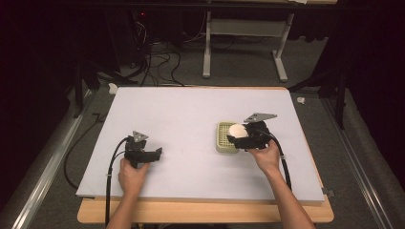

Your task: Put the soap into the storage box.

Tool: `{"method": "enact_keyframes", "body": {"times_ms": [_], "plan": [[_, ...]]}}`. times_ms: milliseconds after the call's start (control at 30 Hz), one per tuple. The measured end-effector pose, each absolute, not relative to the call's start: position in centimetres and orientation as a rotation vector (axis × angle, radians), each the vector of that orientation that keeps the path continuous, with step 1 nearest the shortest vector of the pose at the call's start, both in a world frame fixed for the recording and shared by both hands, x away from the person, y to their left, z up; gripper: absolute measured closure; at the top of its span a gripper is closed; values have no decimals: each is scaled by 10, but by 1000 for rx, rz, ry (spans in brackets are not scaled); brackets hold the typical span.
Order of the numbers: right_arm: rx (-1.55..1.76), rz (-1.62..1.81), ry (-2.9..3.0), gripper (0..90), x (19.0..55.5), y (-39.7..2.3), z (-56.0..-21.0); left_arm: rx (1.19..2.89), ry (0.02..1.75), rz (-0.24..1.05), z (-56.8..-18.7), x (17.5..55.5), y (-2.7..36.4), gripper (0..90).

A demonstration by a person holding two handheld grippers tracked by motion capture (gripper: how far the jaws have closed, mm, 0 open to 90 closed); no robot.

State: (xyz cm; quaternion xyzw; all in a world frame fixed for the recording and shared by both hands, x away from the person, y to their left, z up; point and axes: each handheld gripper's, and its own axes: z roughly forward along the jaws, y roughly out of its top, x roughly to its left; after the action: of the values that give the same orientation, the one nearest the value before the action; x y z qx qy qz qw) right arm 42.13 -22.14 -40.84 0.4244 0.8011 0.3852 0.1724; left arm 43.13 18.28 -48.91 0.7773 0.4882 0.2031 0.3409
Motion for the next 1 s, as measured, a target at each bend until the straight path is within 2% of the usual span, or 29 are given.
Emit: {"method": "enact_keyframes", "body": {"times_ms": [1000], "plan": [[1205, 1035, 2323, 237, 447, -196, -425, 2023, 1269, 527, -489, 431, 183, 146]]}}
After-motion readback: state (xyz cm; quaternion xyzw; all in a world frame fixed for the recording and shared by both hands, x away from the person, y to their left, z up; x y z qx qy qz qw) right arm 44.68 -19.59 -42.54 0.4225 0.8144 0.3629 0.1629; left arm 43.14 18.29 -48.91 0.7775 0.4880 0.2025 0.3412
